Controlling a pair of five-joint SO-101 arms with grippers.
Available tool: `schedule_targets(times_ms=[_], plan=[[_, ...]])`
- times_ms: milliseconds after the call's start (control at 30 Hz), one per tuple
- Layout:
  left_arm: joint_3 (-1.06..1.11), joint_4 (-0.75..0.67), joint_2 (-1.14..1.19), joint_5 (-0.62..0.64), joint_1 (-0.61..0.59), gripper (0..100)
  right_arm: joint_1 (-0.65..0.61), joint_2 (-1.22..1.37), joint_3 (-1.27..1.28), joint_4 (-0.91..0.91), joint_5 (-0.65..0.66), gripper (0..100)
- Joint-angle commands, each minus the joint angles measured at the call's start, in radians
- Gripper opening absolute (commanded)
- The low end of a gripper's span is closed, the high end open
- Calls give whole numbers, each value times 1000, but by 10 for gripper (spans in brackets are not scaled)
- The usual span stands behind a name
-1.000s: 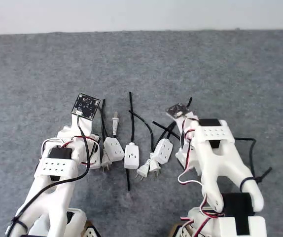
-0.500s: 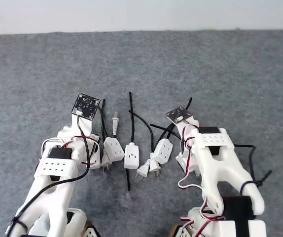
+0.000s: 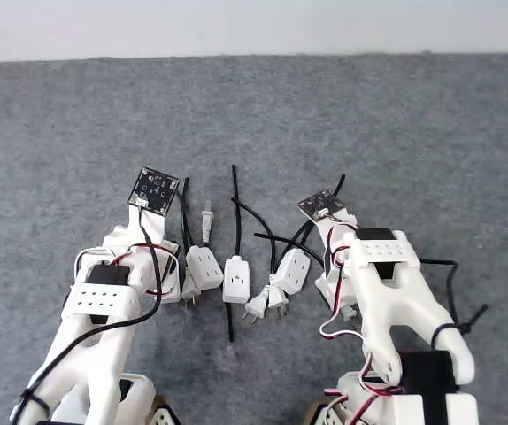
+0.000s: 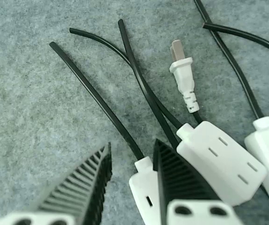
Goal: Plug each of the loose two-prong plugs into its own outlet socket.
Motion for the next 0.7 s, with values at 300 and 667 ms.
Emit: schedule_targets(times_ms=[300,667], plan=[[-5,-29,0,3,-5,138,-15,-31,-552,372,-12,9],[-18,-26,-103,12,5,138,-137,-35,-954,335,-130,9]])
